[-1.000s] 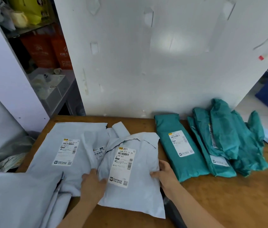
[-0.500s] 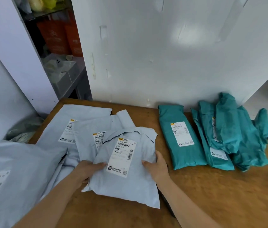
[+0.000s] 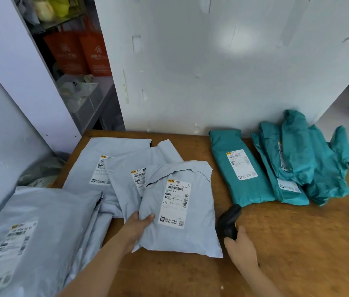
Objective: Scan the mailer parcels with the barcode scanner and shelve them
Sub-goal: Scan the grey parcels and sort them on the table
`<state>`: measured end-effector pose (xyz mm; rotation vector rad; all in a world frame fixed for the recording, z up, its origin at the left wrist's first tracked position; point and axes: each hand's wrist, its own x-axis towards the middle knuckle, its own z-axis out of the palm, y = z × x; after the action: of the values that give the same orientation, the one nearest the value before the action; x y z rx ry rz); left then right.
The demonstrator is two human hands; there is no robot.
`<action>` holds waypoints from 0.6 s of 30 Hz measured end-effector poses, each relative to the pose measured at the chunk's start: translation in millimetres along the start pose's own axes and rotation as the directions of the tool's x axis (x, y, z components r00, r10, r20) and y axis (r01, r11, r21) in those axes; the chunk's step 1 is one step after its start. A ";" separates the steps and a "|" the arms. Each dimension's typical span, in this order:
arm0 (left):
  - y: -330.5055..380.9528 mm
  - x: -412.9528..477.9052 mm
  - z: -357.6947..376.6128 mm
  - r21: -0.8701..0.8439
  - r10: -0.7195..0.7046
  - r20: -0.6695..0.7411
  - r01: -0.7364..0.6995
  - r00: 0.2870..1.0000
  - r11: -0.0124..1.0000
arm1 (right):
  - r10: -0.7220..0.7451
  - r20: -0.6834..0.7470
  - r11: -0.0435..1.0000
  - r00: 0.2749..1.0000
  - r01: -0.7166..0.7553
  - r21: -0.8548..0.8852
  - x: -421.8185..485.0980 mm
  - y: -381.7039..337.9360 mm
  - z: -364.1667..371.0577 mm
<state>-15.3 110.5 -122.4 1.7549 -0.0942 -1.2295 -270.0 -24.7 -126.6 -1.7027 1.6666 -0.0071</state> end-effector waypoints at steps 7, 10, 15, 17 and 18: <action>8.0 12.5 -14.7 0.060 0.002 0.192 -0.014 0.981 0.998 | -0.164 0.143 0.875 0.976 0.077 0.479 -56.9 -55.6 -42.6; 9.3 11.9 -13.6 0.043 0.012 0.236 -0.022 0.972 0.999 | -0.200 0.280 0.867 0.939 0.036 0.498 -83.1 -73.3 -43.6; 6.9 6.5 -8.6 0.010 0.040 0.248 -0.044 0.968 0.999 | -0.203 0.329 0.838 0.922 -0.010 0.546 -107.0 -88.7 -40.4; 4.4 7.5 -10.1 0.023 0.039 0.246 -0.046 0.968 0.999 | -0.202 0.331 0.832 0.922 -0.017 0.554 -111.9 -91.1 -40.1; 3.7 7.5 -11.1 0.029 0.034 0.246 -0.043 0.969 0.999 | -0.202 0.331 0.829 0.922 -0.019 0.560 -113.5 -91.8 -40.3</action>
<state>-1.6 111.6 -124.5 1.6150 -0.2939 -1.4192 -228.2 42.8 2.4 -1.2364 1.1404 -0.1833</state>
